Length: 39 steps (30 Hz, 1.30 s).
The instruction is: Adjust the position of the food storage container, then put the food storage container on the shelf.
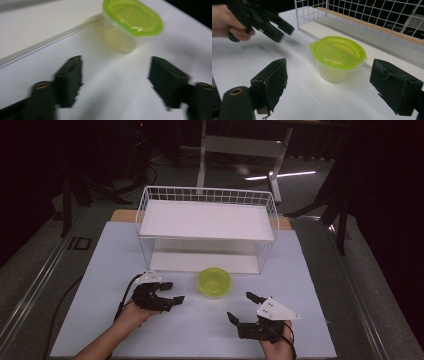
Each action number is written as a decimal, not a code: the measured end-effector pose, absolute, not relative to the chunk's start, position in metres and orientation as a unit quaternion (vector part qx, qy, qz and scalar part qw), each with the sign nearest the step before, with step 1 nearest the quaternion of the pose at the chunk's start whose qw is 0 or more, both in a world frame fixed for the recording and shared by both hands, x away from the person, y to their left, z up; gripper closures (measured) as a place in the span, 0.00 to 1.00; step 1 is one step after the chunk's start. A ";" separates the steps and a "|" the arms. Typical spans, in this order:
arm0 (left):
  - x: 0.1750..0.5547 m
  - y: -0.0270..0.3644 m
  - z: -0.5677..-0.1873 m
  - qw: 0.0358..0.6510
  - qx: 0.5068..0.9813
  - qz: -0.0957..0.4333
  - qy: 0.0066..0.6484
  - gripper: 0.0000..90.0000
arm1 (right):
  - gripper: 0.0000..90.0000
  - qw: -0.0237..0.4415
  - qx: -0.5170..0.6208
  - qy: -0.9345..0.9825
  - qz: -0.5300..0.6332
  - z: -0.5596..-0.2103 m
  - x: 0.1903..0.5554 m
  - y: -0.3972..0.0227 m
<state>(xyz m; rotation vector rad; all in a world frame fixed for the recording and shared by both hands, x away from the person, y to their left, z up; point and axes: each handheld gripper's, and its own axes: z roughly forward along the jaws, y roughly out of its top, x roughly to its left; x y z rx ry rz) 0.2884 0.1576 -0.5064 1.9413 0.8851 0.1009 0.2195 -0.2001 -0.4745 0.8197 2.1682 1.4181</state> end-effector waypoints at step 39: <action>0.308 0.109 -0.456 0.537 0.770 0.040 0.341 0.03 | 0.16 0.216 0.361 0.768 0.483 -0.448 0.273 -0.194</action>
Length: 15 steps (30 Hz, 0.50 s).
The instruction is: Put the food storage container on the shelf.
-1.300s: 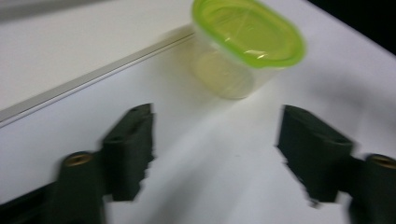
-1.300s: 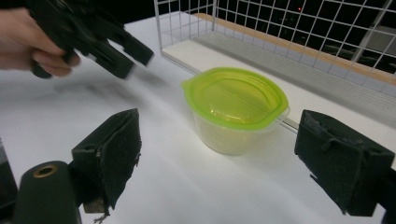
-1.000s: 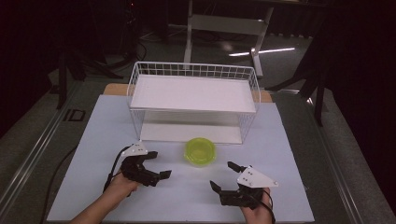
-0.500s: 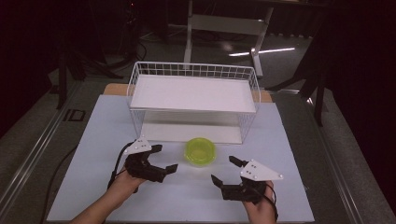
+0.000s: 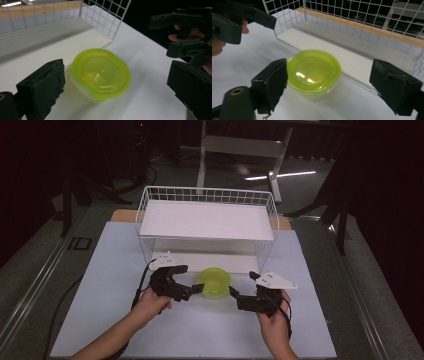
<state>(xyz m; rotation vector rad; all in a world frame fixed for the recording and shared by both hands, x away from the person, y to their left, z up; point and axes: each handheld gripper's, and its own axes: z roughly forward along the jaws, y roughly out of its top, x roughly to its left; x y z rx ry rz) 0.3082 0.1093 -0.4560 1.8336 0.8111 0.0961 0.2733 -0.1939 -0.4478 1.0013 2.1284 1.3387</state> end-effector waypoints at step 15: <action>0.334 0.095 -0.470 0.496 0.787 0.074 0.359 0.08 | 0.13 0.133 0.413 0.765 0.477 -0.467 0.311 -0.195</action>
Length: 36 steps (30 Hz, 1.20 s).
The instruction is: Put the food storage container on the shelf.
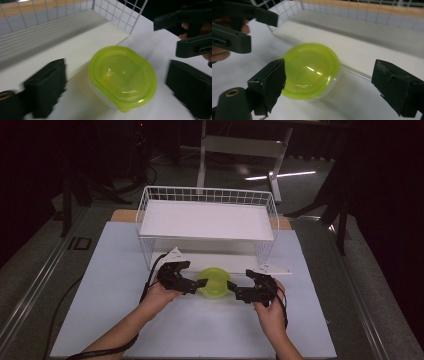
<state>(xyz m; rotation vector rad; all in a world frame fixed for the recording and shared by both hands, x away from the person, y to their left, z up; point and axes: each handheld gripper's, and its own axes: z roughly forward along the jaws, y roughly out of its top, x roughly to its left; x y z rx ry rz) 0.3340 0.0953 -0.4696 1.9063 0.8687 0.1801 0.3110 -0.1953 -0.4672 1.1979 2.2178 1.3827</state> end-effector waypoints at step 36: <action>0.339 0.088 -0.501 0.442 0.777 -0.029 0.447 0.73 | 0.78 -0.003 0.542 0.730 0.416 -0.494 0.332 -0.183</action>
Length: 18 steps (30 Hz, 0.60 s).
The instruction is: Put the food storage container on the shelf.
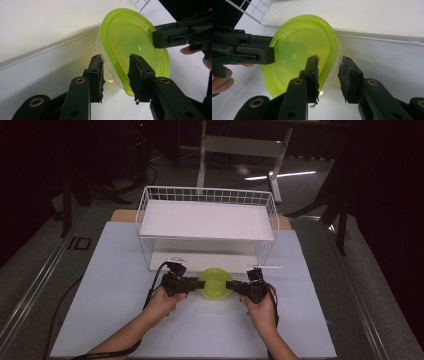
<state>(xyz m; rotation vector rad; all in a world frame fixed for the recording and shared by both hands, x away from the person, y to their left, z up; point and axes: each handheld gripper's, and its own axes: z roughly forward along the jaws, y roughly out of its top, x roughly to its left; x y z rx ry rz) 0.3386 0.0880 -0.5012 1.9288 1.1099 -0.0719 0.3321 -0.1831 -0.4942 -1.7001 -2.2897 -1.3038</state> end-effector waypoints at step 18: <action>0.312 0.086 -0.482 0.435 0.772 0.005 0.463 0.89 | 0.88 -0.043 -0.532 -0.734 -0.419 -0.476 0.313 -0.176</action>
